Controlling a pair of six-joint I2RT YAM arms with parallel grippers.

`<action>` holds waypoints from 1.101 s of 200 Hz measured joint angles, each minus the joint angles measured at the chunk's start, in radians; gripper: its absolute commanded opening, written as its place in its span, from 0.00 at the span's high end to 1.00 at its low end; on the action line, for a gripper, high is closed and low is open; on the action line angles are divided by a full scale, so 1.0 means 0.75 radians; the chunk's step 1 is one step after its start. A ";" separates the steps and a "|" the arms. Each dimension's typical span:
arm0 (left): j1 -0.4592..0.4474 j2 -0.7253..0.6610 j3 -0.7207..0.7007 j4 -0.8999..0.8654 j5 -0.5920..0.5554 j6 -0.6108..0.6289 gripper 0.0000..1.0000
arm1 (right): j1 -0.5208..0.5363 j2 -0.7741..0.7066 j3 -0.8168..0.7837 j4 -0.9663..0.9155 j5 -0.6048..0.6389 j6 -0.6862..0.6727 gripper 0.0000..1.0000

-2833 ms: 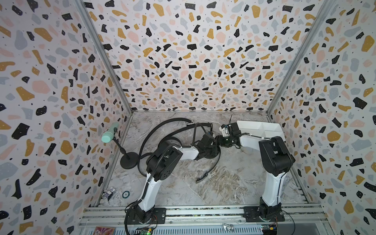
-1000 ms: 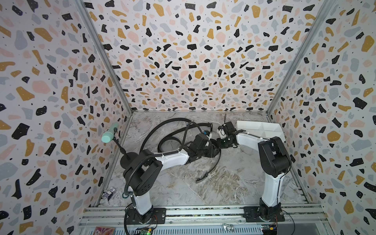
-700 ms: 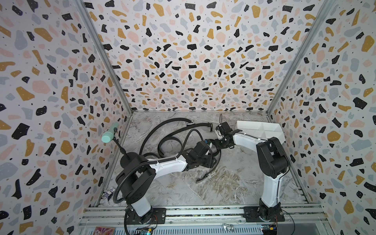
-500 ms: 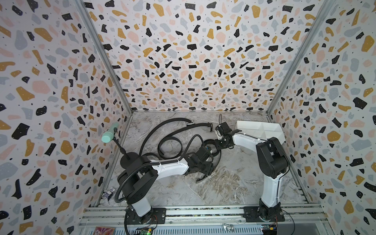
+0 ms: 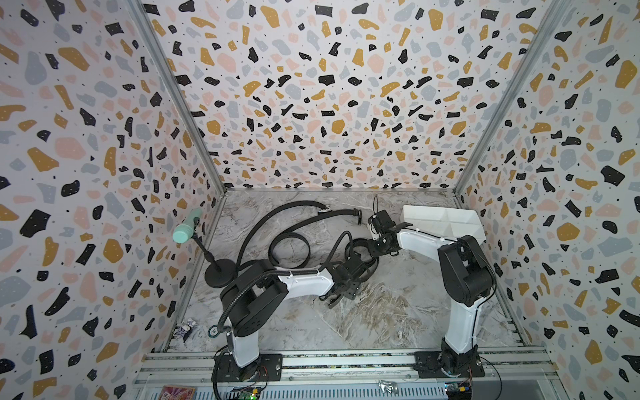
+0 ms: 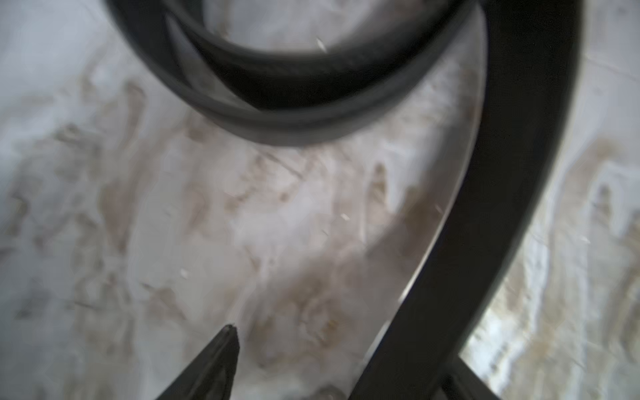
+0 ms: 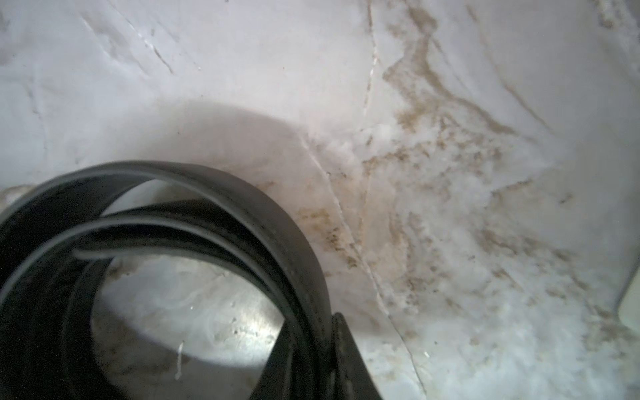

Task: Place the belts into the storage roll
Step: Roll the belt at the center of the board.

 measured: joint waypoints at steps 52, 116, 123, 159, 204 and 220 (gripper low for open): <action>0.092 0.233 0.358 -0.140 -0.183 0.115 0.12 | -0.020 -0.209 -0.285 0.062 0.007 0.057 0.82; 0.122 0.360 0.582 -0.260 -0.261 0.255 0.00 | -0.015 -0.266 -0.387 0.161 0.022 0.160 0.82; 0.121 0.341 0.552 -0.251 -0.259 0.255 0.01 | -0.015 -0.267 -0.390 0.163 0.022 0.162 0.81; 0.120 0.183 0.348 -0.208 -0.216 0.253 0.00 | -0.011 -0.271 -0.406 0.172 0.029 0.162 0.80; 0.116 0.066 0.219 -0.154 -0.167 0.252 0.01 | 0.003 -0.274 -0.407 0.141 0.031 0.163 0.78; 0.112 0.014 0.170 -0.152 -0.163 0.252 0.00 | 0.008 -0.276 -0.406 0.121 0.028 0.163 0.77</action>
